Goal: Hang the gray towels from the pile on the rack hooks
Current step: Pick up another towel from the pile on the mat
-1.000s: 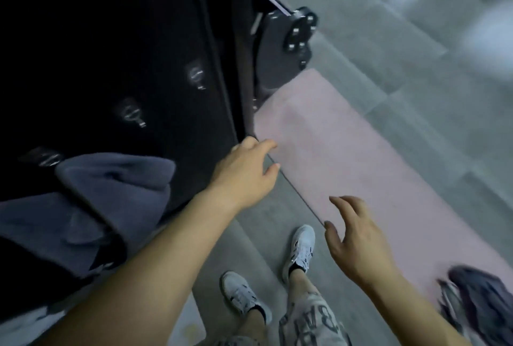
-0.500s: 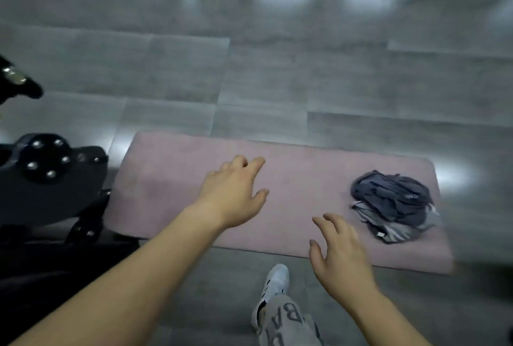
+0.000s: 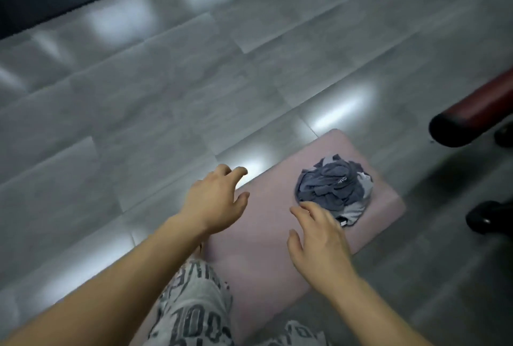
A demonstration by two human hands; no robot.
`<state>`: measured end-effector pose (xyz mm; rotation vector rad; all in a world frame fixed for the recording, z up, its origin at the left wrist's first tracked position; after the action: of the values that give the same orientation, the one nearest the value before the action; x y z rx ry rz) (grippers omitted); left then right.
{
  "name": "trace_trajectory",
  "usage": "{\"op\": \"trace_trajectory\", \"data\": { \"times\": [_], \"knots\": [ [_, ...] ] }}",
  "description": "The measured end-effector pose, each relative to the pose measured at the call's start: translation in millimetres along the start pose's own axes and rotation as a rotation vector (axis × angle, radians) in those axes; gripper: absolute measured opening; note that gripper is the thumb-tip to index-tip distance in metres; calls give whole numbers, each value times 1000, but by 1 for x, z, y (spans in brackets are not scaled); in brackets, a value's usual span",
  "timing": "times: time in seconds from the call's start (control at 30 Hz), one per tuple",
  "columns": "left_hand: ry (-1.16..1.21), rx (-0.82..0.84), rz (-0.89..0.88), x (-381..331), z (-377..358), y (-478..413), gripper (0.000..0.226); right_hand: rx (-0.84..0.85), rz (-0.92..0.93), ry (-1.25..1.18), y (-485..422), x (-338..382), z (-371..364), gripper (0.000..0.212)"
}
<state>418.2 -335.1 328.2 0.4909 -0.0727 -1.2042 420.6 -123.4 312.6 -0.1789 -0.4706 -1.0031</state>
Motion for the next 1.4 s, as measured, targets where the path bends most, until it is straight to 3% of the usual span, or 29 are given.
{"op": "trace_trajectory", "data": {
  "times": [0.27, 0.53, 0.7, 0.9, 1.17, 1.3, 1.4],
  "knots": [
    [-190, 179, -305, 36, 65, -228, 49, -147, -455, 8, -164, -24, -18, 42],
    [-346, 296, -688, -45, 88, -363, 48, -252, -919, -120, -223, -19, -54, 52],
    [-495, 369, -926, -130, 33, -383, 52, -357, -1121, -197, -213, -34, -81, 44],
    [-667, 442, -1171, -224, -58, -405, 51, -445, -1369, -290, -197, -87, -115, 49],
    [-724, 558, -1308, -334, -204, -443, 49, -534, -1599, -375, -205, -187, -192, 60],
    [-777, 573, -1393, -363, -280, -464, 42, -626, -1663, -439, -223, -243, -241, 62],
    [-818, 592, -1425, -371, -335, -482, 51, -704, -1721, -464, -231, -291, -279, 63]
  ]
}}
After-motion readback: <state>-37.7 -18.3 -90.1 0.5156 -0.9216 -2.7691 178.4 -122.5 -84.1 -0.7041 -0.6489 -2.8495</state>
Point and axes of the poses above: each hand's wrist, its own y-axis away from the middle knuckle, its own z-axis out of the back of the hand, x = y × z, the point moved 8 cm from there along -y, towards the middle knuckle, and after that the axes turned 7 degrees about z, right-handed, at the moved point
